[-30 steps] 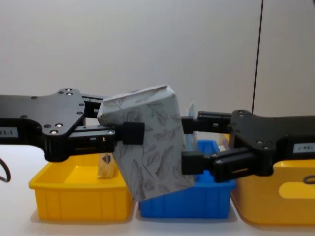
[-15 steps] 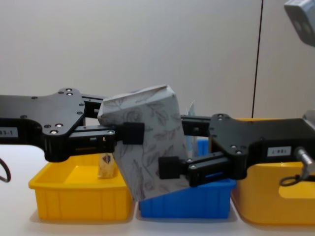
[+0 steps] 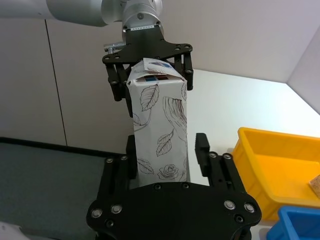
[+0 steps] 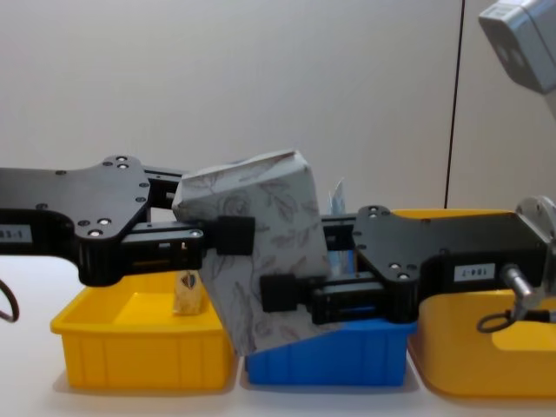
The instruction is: Bimanual collaborative sorting of washing and personal care products
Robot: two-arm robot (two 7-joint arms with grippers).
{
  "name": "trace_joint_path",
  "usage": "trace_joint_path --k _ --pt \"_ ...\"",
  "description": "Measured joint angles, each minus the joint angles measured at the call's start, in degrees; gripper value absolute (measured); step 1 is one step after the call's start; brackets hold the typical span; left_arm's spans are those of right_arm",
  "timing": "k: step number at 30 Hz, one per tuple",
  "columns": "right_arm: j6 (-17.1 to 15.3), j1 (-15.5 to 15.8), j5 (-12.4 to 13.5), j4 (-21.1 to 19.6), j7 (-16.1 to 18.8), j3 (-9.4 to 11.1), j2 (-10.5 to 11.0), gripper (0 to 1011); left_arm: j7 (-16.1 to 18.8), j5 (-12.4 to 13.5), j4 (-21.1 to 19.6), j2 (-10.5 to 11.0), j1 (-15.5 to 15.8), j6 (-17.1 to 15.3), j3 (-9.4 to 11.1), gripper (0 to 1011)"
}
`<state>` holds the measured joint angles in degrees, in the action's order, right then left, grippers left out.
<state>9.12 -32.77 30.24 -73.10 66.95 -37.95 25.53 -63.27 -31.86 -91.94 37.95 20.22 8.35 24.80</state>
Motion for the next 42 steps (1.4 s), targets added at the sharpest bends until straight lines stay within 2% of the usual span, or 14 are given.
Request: trace_joint_path --k 3,4,9,10,17,25,29,38,42 --pt "0.1 -0.2 -0.1 0.2 0.0 -0.2 0.0 629 0.0 0.0 0.0 0.0 0.0 0.0 0.0 376" --pt "0.2 -0.3 -0.1 0.3 0.0 -0.2 0.0 568 0.0 0.0 0.0 0.0 0.0 0.0 0.0 376" --pt "0.4 -0.5 -0.1 0.5 0.0 -0.4 0.1 433 0.1 0.0 0.0 0.0 0.0 0.0 0.0 376" --pt "0.4 -0.6 0.0 0.6 0.0 -0.5 0.1 377 0.1 0.0 0.0 0.0 0.0 0.0 0.0 376" --pt "0.7 -0.9 0.1 0.9 0.0 -0.8 0.2 349 0.1 0.0 0.0 0.0 0.0 0.0 0.0 377" --pt "0.7 -1.0 1.0 0.9 0.2 -0.9 0.5 347 0.0 0.0 0.0 0.0 0.0 0.0 0.0 578" --pt "0.7 -1.0 1.4 0.7 0.3 -1.0 0.6 347 0.0 0.0 0.0 0.0 0.0 0.0 0.0 739" --pt "0.6 -0.8 2.3 -0.3 0.3 -0.9 1.3 342 0.0 0.0 0.0 0.0 0.0 0.0 0.0 979" --pt "0.5 -0.5 2.9 -1.1 0.3 -0.6 2.0 344 0.0 0.0 0.0 0.0 0.0 0.0 0.0 1001"
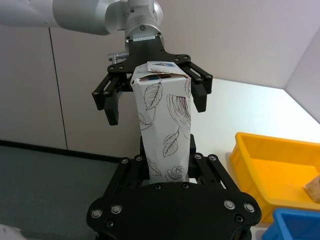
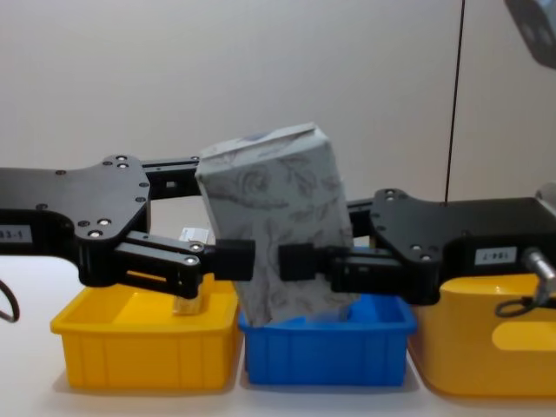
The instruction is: Bimanual collaborative sorting of washing and personal care products
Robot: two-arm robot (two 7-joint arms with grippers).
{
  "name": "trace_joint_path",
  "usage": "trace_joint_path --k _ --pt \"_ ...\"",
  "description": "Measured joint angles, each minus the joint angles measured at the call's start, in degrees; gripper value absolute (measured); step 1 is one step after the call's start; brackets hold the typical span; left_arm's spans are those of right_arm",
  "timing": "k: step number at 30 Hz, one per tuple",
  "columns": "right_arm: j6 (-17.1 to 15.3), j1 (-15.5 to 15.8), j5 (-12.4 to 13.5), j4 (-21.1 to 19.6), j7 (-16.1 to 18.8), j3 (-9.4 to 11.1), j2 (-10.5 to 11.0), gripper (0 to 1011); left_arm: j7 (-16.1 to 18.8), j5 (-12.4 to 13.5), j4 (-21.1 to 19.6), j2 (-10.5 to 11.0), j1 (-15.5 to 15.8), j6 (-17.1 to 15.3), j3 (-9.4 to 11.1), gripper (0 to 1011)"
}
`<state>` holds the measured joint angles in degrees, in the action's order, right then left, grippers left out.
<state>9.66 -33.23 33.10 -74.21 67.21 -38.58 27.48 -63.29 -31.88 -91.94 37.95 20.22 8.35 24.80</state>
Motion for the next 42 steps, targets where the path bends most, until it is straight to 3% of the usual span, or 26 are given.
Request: trace_joint_path --k 9,18,30,42 --pt "-0.2 1.5 1.7 -2.8 -0.6 1.3 2.6 342 0.0 0.0 0.0 0.0 0.0 0.0 0.0 1002" --pt "-0.2 4.6 3.8 -6.2 -3.5 4.0 6.4 340 0.0 0.0 0.0 0.0 0.0 0.0 0.0 1001" --pt "-0.5 9.4 6.4 -10.2 -10.3 8.3 10.7 340 0.0 0.0 0.0 0.0 0.0 0.0 0.0 1001" --pt "-1.1 12.7 6.3 -11.8 -19.2 11.7 11.9 339 0.0 0.0 0.0 0.0 0.0 0.0 0.0 1001"
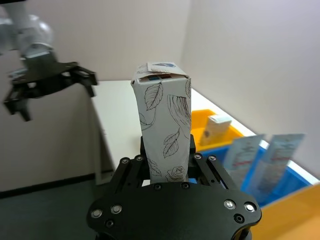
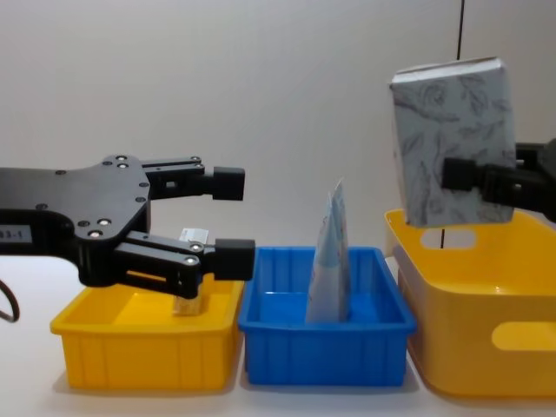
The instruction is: Bimanual collaborative sorting of washing and personal care products
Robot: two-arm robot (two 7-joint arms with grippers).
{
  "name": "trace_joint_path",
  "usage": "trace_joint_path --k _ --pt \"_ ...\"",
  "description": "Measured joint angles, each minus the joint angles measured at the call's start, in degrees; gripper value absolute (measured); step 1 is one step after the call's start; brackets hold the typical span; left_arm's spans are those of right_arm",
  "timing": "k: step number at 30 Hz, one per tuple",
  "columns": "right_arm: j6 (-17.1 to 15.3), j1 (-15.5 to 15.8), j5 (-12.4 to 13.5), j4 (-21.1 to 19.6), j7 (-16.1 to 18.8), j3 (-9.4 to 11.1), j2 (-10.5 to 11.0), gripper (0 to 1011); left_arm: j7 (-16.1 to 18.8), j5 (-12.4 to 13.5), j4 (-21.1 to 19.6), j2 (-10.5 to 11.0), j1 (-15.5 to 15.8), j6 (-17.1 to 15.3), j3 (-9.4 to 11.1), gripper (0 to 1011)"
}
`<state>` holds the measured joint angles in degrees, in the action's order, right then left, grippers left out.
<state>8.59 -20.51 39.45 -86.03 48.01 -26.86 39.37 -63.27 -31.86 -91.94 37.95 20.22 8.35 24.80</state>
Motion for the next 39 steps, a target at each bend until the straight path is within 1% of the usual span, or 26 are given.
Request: trace_joint_path --k 6,7,9,12,13,15,16,21,22,28,29,31,34,35,39 --pt "-0.3 1.1 -0.9 -0.2 -4.2 1.2 -0.2 339 0.0 0.0 0.0 0.0 0.0 0.0 0.0 1001" --pt "-0.4 1.3 -1.3 -0.2 -5.5 1.5 -0.4 339 0.0 0.0 0.0 0.0 0.0 0.0 0.0 1001" --pt "-0.5 1.5 -1.6 -0.2 -6.7 1.8 -0.5 339 0.0 0.0 0.0 0.0 0.0 0.0 0.0 1001" --pt "-0.6 1.9 -2.7 -0.1 -9.9 2.5 -1.1 338 0.0 0.0 0.0 0.0 0.0 0.0 0.0 1001" --pt "-0.6 1.9 -2.7 -0.1 -9.9 2.5 -1.1 338 0.0 0.0 0.0 0.0 0.0 0.0 0.0 1002" --pt "-0.7 2.1 -3.3 0.1 -11.7 2.8 -1.4 338 0.0 0.0 0.0 0.0 0.0 0.0 0.0 1002" --pt "-0.8 2.3 -3.9 0.3 -13.1 3.1 -1.7 338 0.0 0.0 0.0 0.0 0.0 0.0 0.0 1001" --pt "-1.0 2.6 -5.2 0.7 -16.7 3.8 -2.7 338 0.0 0.0 0.0 0.0 0.0 0.0 0.0 1001" --pt "-1.1 2.7 -5.8 0.9 -18.2 4.0 -3.1 338 0.0 0.0 0.0 0.0 0.0 0.0 0.0 1002" --pt "-1.3 2.8 -7.6 1.6 -22.6 4.7 -4.4 339 0.0 0.0 0.0 0.0 0.0 0.0 0.0 1001" --pt "-1.4 2.8 -8.2 1.9 -24.0 4.9 -4.8 338 0.0 0.0 0.0 0.0 0.0 0.0 0.0 1001" --pt "-1.5 2.8 -9.0 2.3 -25.9 5.2 -5.5 338 0.0 0.0 0.0 0.0 0.0 0.0 0.0 1001" --pt "-1.6 2.8 -9.9 2.8 -27.9 5.4 -6.2 338 0.0 0.0 0.0 0.0 0.0 0.0 0.0 1001" --pt "-1.7 2.7 -10.5 3.1 -29.3 5.6 -6.7 338 0.0 0.0 0.0 0.0 0.0 0.0 0.0 1001" --pt "-1.8 2.3 -11.9 4.1 -32.3 6.0 -7.9 339 0.0 0.0 0.0 0.0 0.0 0.0 0.0 1001"
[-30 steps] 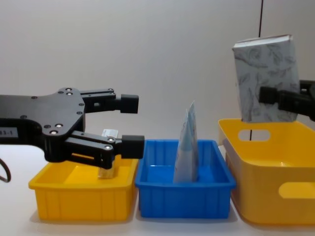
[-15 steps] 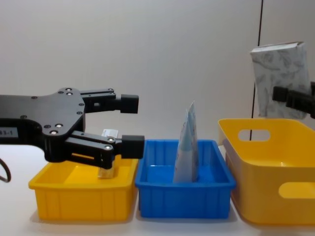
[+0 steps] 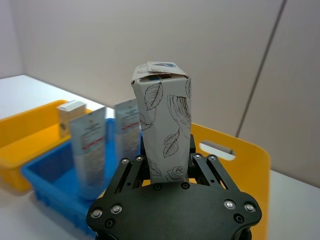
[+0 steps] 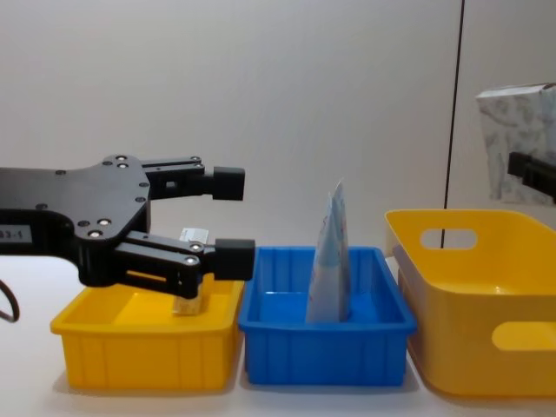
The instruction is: Bimanual collaborative sorting of washing and personal care products
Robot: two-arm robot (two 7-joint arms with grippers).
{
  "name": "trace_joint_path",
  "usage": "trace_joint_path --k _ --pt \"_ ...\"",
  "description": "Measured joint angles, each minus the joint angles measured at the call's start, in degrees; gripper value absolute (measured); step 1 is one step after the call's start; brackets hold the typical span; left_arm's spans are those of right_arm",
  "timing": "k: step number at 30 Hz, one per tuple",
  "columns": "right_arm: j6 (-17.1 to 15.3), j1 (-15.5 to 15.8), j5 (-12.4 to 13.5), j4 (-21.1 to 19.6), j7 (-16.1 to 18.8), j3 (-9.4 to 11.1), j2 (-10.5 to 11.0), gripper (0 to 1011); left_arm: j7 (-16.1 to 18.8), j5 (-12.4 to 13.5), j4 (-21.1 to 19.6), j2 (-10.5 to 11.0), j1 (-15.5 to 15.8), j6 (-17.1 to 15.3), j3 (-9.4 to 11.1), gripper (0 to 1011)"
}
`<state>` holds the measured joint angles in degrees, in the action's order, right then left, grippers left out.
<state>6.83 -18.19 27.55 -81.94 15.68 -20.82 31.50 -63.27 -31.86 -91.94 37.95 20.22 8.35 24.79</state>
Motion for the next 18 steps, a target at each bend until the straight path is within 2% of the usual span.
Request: trace_joint_path --k 9,18 --pt "0.7 -1.4 -3.6 3.2 -6.6 0.7 -2.9 338 0.0 0.0 0.0 0.0 0.0 0.0 0.0 1001" --pt "2.0 -2.9 -5.5 6.0 -8.8 0.9 -4.7 338 0.0 0.0 0.0 0.0 0.0 0.0 0.0 1001"
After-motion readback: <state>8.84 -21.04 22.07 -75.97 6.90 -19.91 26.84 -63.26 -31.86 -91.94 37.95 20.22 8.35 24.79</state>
